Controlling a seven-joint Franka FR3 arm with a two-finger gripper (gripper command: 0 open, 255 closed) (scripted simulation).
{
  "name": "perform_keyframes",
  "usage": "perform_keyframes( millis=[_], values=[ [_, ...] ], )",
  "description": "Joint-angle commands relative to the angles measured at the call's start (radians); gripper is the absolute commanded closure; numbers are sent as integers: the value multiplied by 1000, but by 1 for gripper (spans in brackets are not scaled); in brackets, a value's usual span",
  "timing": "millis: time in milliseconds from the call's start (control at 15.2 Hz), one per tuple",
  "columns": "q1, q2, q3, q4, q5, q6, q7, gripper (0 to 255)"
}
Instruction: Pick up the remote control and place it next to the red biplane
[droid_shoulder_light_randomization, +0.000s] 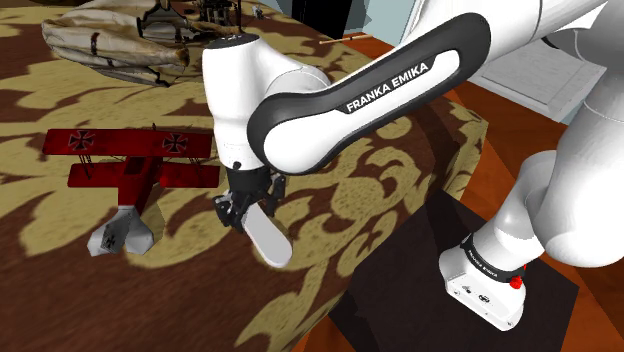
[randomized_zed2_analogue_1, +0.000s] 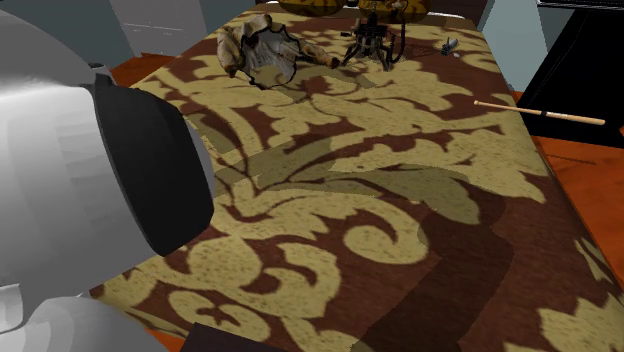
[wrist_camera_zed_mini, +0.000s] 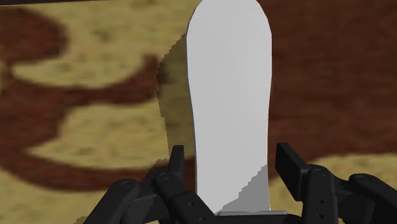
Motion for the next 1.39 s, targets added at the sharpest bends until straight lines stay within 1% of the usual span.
perform_keyframes(
  millis=[0, 396, 462, 792, 1056, 1320],
  values=[
    [0, 4, -1, -1, -1, 6, -1, 255],
    [0, 4, -1, -1, -1, 6, -1, 255],
    [0, 4, -1, -1, -2, 6, -1, 0],
    [0, 4, -1, -1, -1, 6, -1, 0],
    [-11, -42, 0, 72, 12, -112, -10, 0],
    [-11, -42, 0, 72, 12, -112, -10, 0]
  ],
)
